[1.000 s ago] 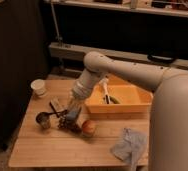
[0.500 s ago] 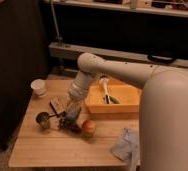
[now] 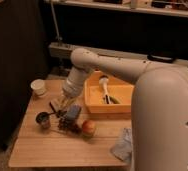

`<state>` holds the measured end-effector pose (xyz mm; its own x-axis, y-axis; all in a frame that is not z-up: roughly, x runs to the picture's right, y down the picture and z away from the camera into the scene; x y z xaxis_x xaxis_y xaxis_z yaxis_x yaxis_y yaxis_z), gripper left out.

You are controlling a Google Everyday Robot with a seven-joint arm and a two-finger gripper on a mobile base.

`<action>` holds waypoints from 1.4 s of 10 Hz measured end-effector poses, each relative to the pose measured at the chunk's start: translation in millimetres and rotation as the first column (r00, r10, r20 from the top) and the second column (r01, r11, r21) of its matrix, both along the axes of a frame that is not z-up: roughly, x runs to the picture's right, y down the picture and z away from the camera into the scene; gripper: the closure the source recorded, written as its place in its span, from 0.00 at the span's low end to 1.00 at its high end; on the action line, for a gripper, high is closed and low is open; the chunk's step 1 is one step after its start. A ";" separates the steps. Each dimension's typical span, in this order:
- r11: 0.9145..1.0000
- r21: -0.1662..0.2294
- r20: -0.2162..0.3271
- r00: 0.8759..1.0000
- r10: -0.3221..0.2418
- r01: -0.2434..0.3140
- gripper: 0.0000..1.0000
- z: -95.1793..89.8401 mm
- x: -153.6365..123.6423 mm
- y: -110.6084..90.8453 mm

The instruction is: Place fork in metal cup

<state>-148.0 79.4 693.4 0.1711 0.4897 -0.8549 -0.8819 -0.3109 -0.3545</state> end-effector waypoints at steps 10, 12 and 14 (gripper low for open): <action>0.994 -0.050 -0.098 0.990 -0.099 0.094 0.82 14.0 -12.9 0.2; 0.992 -0.059 -0.104 0.988 -0.114 0.108 0.82 20.1 -17.9 3.6; 0.990 -0.070 -0.104 0.987 -0.126 0.119 0.82 28.2 -23.8 9.1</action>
